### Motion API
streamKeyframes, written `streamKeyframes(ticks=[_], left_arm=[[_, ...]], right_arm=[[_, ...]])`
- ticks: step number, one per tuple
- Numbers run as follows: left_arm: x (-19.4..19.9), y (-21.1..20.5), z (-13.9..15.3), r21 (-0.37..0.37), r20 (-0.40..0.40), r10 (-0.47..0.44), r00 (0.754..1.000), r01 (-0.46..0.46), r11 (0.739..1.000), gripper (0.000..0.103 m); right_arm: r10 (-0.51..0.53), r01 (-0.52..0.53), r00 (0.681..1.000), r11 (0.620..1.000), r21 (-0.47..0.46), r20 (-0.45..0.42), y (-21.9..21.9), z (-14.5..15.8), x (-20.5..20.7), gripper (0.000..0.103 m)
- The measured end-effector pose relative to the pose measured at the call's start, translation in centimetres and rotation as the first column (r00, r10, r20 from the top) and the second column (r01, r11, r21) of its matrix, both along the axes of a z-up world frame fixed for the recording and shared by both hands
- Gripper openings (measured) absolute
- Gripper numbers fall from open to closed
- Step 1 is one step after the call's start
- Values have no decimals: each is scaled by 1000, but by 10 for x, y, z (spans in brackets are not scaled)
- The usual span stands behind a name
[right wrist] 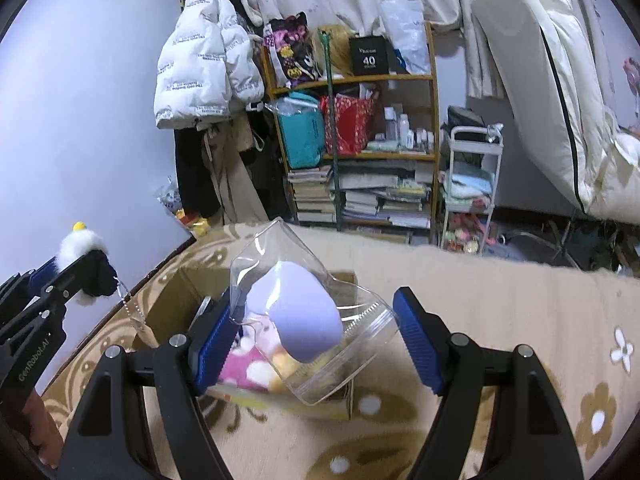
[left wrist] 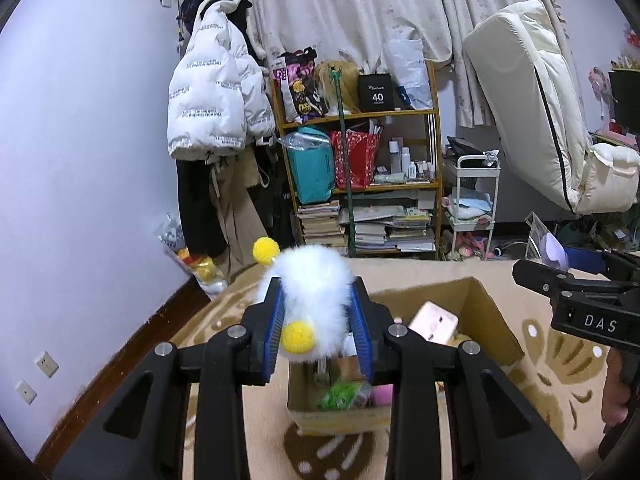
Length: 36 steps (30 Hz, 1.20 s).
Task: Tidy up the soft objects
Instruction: 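Lift the white doll over the box with the left tool while the right tool carries the bag there, then open the left tool to drop the white doll while the right tool releases the bag into the box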
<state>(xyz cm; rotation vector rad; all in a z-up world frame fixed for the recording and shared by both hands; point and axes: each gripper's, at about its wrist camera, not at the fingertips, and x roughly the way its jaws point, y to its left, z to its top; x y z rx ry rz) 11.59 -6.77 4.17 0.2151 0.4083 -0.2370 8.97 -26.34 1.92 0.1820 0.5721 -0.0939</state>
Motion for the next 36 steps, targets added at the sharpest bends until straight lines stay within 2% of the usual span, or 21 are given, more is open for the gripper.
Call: streamKeyframes(ticks=[5, 9, 13, 19, 24, 27, 28, 32, 36], left_arm=[[10, -4, -13, 9, -36, 2, 999, -2, 1000, 30], [19, -7, -29, 30, -83, 19, 996, -17, 999, 31], [26, -6, -43, 34, -124, 25, 992, -21, 999, 31], [38, -7, -62, 41, -195, 34, 980, -26, 999, 33], [46, -8, -73, 62, -235, 55, 970, -42, 997, 35], [49, -5, -78, 72, -247, 81, 966, -65, 995, 44], [50, -3, -79, 72, -249, 91, 964, -75, 995, 51], [52, 3, -79, 54, -259, 105, 960, -94, 994, 57], [50, 4, -78, 69, -248, 117, 962, -102, 992, 67]], right_arm=[[10, -10, 1000, 1000, -2, 20, -1, -3, 9, 81], [21, -21, 1000, 1000, 12, 23, 2, -16, 14, 81], [42, -41, 999, 999, 11, -21, 9, -34, 24, 81], [76, -79, 994, 996, -39, -76, 23, -56, 32, 81], [90, -93, 992, 995, -36, -84, 24, -63, 34, 82], [87, -91, 992, 995, -30, -93, 24, -65, 35, 83], [87, -90, 991, 996, -24, -100, 23, -67, 36, 83], [77, -78, 991, 997, -6, -108, 16, -70, 37, 88], [82, -82, 992, 997, 3, -100, 13, -67, 36, 92]])
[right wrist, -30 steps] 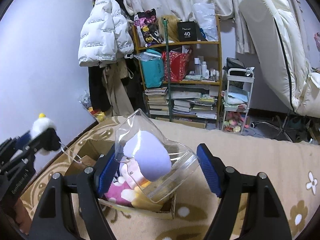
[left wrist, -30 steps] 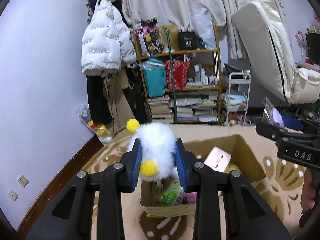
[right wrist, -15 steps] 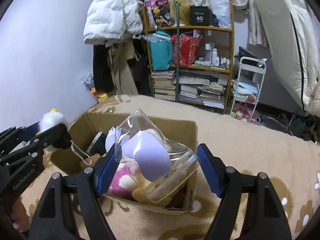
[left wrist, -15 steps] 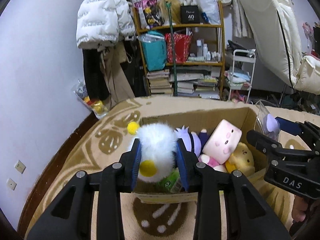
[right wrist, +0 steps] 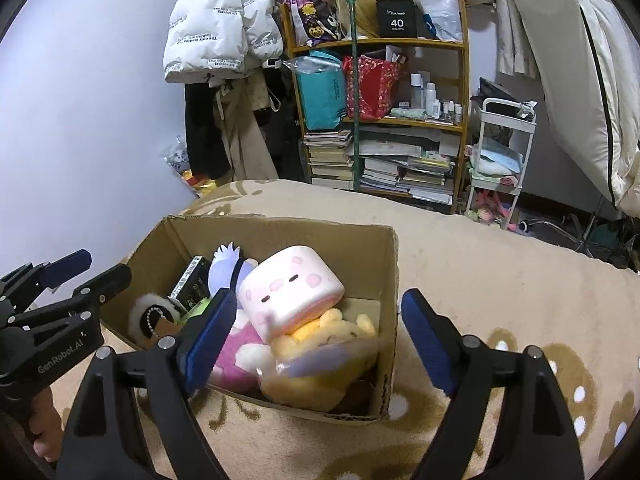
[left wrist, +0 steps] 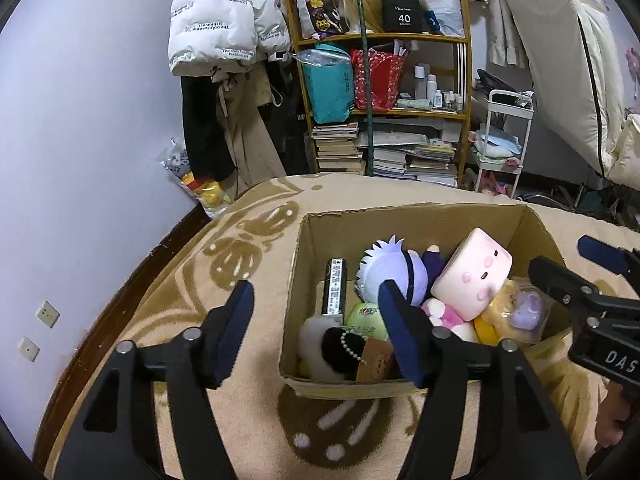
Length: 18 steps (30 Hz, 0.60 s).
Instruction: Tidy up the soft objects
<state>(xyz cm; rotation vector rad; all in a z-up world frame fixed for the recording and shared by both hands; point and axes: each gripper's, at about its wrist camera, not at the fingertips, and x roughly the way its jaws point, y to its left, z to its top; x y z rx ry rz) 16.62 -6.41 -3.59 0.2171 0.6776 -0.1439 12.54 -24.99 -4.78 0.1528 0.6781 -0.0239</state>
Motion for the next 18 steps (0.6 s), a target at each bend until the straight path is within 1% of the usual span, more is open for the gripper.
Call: streamKeyframes(ticks=[2, 5, 6, 8, 10, 14, 18], left_arm=[[-2, 0, 3, 13, 9, 2, 1000, -2, 1000, 75], [-10, 4, 8, 16, 39, 5, 999, -5, 1000, 84], [-13, 5, 10, 18, 49, 7, 999, -8, 1000, 85], [-20, 9, 15, 26, 71, 19, 997, -20, 999, 94], [-25, 13, 18, 38, 93, 40, 995, -43, 998, 99], [-36, 22, 25, 37, 111, 52, 993, -56, 998, 99], [-51, 30, 36, 33, 123, 47, 991, -52, 998, 99]], right_arm=[[-3, 3, 1000, 1000, -5, 6, 0, 2, -2, 95], [2, -1, 1000, 1000, -15, 26, 2, 8, -8, 96], [3, -2, 999, 1000, -18, 34, 2, 10, -10, 99], [3, -1, 998, 1000, -27, 61, 4, 16, -16, 103], [2, 1, 997, 999, -35, 80, 6, 21, -23, 103], [-6, 9, 995, 1000, -27, 104, 6, 31, -36, 103], [-17, 23, 991, 999, -42, 135, 6, 44, -50, 103]])
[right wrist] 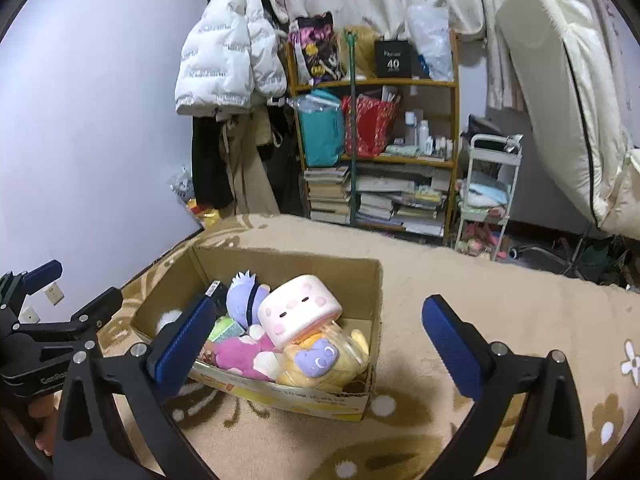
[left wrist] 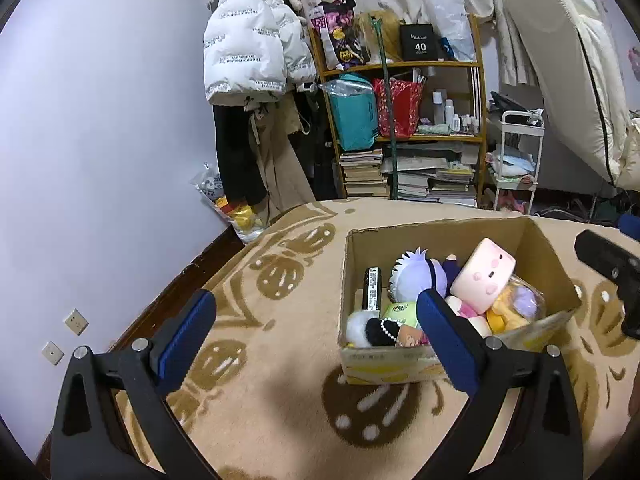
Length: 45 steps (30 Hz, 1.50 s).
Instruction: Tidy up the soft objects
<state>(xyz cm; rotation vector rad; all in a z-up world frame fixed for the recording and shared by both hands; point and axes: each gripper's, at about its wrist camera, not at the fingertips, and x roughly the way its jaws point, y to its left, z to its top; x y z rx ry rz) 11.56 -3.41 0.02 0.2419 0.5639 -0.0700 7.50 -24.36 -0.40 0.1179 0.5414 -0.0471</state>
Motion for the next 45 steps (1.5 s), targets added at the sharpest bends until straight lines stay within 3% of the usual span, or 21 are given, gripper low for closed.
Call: streamKeyframes(ticks=[3, 6, 13, 21, 34, 38, 45], left_arm=[[-14, 7, 14, 5, 19, 1, 1000, -1, 1000, 99], [-31, 21, 34, -58, 45, 17, 999, -14, 998, 99], [-60, 40, 64, -121, 79, 35, 996, -26, 992, 99], [-96, 45, 79, -116, 139, 15, 990, 1, 993, 99], [-116, 48, 55, -119, 160, -13, 987, 33, 992, 99], [-113, 46, 45, -134, 144, -51, 988, 71, 988, 99], [-103, 31, 30, -88, 133, -58, 989, 70, 994, 99]], right_arm=[[-3, 3, 1000, 1000, -17, 21, -1, 14, -14, 103], [-2, 2, 999, 1000, -7, 45, -3, 28, -27, 103], [-3, 5, 994, 1000, -11, 111, 0, 60, -55, 103], [-20, 33, 984, 997, -68, 180, 9, 77, -88, 103], [-84, 99, 972, 993, -57, 221, 2, 57, -117, 103], [-92, 107, 974, 992, -61, 208, -2, 49, -115, 103], [-88, 103, 981, 992, -79, 173, -6, 32, -109, 103]])
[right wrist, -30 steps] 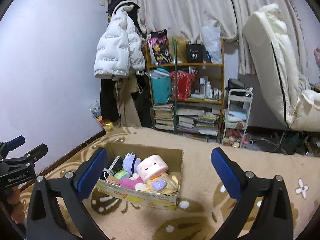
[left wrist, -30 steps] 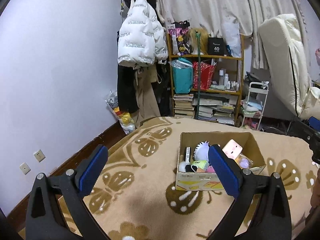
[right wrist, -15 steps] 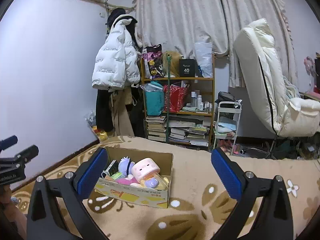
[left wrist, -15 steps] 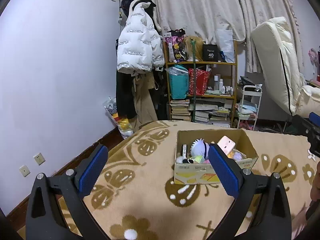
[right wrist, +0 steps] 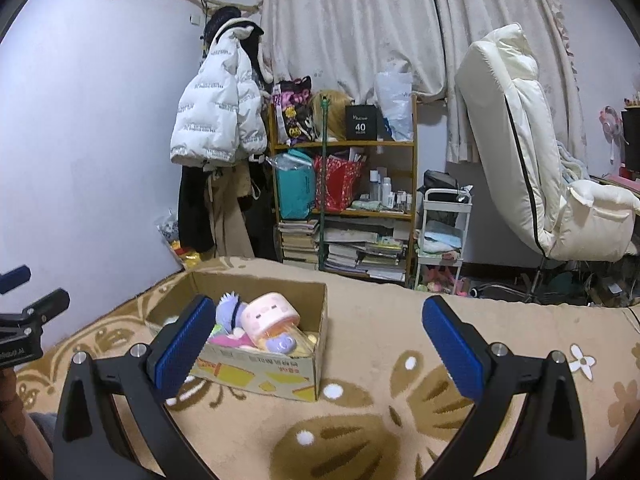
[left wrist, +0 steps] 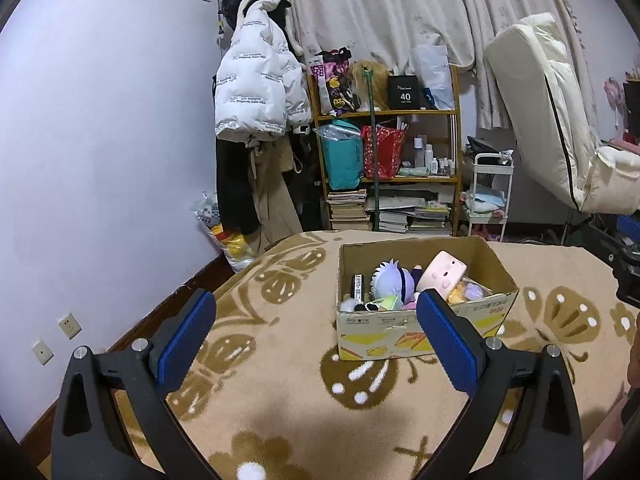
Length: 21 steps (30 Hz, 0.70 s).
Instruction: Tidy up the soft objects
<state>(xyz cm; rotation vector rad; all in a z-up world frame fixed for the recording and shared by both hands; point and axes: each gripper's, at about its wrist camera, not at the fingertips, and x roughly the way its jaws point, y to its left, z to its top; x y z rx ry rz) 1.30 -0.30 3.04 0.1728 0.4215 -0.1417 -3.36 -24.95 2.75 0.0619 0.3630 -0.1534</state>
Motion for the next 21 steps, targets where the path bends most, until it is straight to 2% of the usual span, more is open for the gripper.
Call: streamKeyframes(ticks=[9, 21], left_arm=[[5, -2, -8, 2, -20, 13, 1000, -12, 1000, 99], [5, -2, -9, 3, -15, 15, 1000, -15, 1000, 99]], right_arm=[[-4, 5, 999, 1000, 16, -34, -8, -13, 6, 103], [-3, 3, 999, 1000, 16, -35, -8, -15, 8, 103]])
